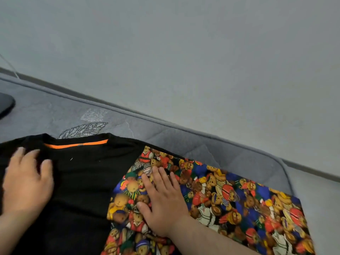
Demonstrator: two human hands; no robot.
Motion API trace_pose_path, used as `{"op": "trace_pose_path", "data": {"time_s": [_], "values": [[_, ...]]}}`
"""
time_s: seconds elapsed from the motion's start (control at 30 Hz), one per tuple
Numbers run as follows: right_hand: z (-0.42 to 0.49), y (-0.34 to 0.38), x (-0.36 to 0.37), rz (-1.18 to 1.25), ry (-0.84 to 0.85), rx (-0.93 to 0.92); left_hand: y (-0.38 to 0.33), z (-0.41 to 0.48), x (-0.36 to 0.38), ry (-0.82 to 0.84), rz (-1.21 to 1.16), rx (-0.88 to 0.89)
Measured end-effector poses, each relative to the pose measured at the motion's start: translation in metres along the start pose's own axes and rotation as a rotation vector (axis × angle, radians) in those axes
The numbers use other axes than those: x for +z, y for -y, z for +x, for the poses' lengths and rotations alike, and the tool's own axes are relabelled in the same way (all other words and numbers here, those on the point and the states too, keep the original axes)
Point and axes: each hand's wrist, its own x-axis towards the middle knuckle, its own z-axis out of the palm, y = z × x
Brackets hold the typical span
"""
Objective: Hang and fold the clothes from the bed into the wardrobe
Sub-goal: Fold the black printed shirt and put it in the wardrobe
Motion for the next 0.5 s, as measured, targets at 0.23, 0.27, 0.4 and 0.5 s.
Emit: {"op": "trace_pose_path", "data": {"time_s": [0.23,0.27,0.4,0.5], "values": [[-0.059,-0.096,-0.064,0.476,-0.257,0.113,-0.083,-0.109,0.042,0.425,0.527,0.347],[-0.081,-0.141,-0.065,0.313,-0.326,0.217,-0.08,-0.109,0.053,0.46,0.535,0.312],[-0.154,-0.265,-0.06,0.156,-0.105,0.592,-0.082,-0.103,0.059,0.528,0.561,0.254],[-0.179,-0.298,-0.057,0.192,-0.157,0.421,-0.161,-0.138,0.081,0.563,0.51,0.557]]}}
